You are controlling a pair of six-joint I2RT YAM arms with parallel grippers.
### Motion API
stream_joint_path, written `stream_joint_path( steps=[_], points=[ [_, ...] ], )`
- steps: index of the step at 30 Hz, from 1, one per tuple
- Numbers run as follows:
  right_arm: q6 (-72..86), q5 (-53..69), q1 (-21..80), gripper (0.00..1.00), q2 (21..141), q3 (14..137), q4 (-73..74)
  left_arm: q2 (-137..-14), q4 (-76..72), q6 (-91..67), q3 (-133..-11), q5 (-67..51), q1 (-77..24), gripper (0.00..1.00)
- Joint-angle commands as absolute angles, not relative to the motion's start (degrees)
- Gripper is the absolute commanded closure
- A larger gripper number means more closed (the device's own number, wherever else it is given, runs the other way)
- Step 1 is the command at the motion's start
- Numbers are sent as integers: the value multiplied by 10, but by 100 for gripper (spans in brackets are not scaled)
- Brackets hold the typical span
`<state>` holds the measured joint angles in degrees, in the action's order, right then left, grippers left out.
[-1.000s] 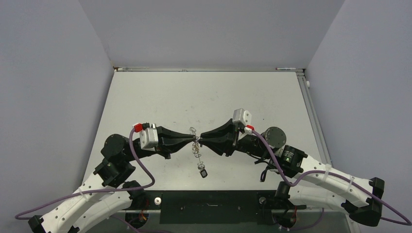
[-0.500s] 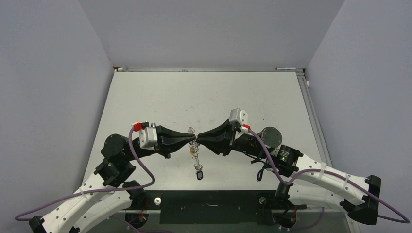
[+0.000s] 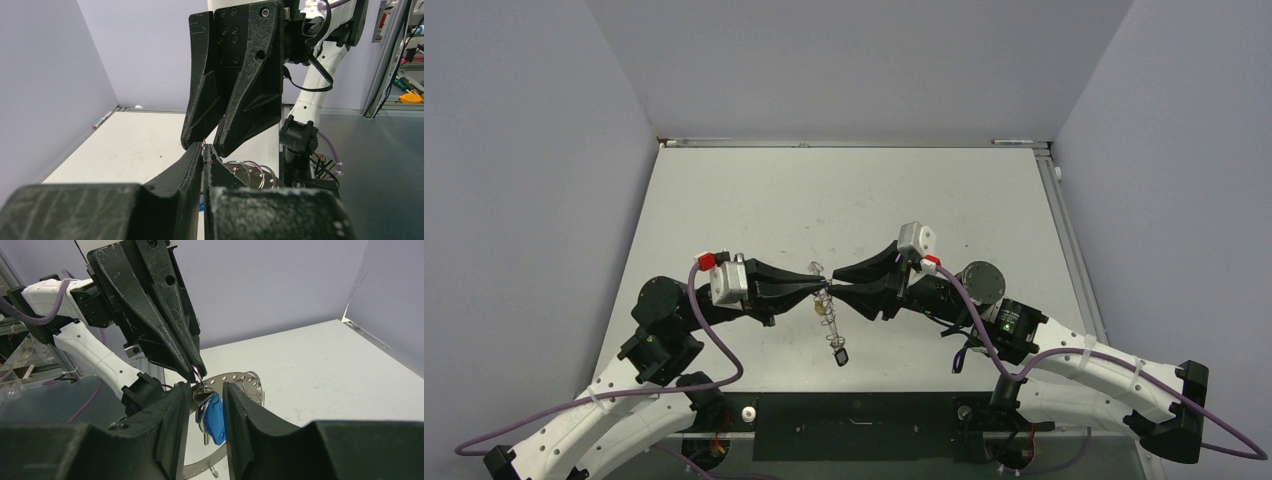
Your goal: Put the keys on the keyring
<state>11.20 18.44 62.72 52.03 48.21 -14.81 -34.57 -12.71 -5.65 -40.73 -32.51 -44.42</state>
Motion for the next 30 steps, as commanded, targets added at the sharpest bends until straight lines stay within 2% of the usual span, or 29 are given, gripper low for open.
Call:
stream_joint_path(
  steps=[1, 9, 30],
  points=[
    [108, 175, 630, 70, 517, 491, -186, -339, -173, -66, -414, -335, -441, 100],
    [103, 172, 630, 83, 525, 495, -182, -339, -176, -67, -412, -335, -440, 100],
    [138, 216, 640, 84, 553, 461, -225, -344, -200, -82, -407, -342, -434, 100]
  ],
)
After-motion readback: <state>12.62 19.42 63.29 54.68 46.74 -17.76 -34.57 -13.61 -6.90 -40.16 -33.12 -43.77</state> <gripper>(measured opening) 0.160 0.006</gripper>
